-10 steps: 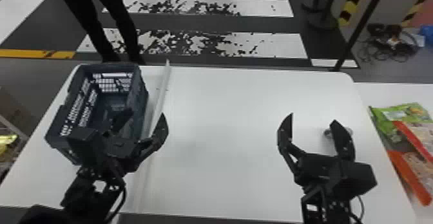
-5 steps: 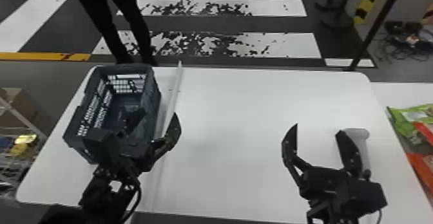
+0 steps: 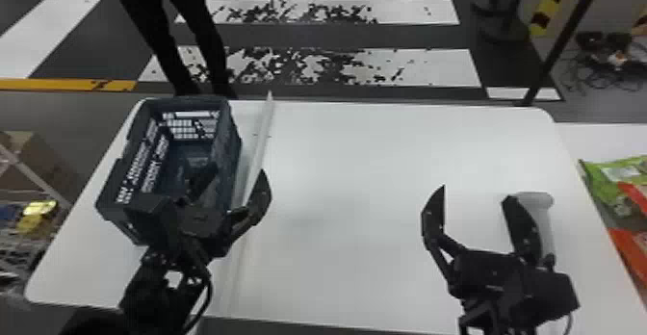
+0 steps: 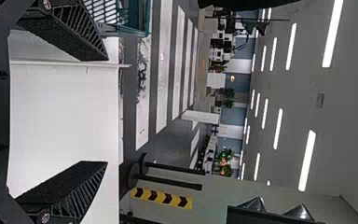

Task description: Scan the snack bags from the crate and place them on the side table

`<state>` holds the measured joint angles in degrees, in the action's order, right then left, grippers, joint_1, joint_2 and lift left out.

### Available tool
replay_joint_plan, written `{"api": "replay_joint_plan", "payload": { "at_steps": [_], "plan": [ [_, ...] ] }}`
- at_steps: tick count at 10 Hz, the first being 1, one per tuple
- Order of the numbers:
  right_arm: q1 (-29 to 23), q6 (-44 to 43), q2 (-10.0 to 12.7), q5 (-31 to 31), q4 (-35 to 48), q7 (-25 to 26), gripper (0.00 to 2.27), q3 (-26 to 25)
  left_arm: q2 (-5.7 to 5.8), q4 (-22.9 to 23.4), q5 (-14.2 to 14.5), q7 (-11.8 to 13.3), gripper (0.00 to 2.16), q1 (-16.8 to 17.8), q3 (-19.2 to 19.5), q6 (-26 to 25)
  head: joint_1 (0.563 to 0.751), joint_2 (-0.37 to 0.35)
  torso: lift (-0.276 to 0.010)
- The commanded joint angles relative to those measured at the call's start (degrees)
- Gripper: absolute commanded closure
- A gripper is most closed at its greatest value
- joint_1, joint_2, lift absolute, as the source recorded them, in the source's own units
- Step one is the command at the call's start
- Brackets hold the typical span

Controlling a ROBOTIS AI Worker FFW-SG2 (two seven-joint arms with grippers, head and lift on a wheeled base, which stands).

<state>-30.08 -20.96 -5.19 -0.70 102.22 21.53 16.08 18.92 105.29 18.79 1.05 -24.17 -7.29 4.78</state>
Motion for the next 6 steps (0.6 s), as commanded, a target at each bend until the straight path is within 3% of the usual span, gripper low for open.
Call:
{"api": "replay_joint_plan", "payload": {
  "at_steps": [1, 6],
  "plan": [
    [0.0, 0.0, 0.0, 0.0, 0.0, 0.0, 0.03, 0.0, -0.03, 0.0, -0.1, 0.0, 0.08, 0.0, 0.0, 0.0, 0.695, 0.065, -0.050],
    [0.0, 0.2, 0.0, 0.1, 0.0, 0.0, 0.03, 0.0, -0.03, 0.0, -0.1, -0.1, 0.08, 0.0, 0.0, 0.0, 0.695, 0.066, -0.050]
  ]
}}
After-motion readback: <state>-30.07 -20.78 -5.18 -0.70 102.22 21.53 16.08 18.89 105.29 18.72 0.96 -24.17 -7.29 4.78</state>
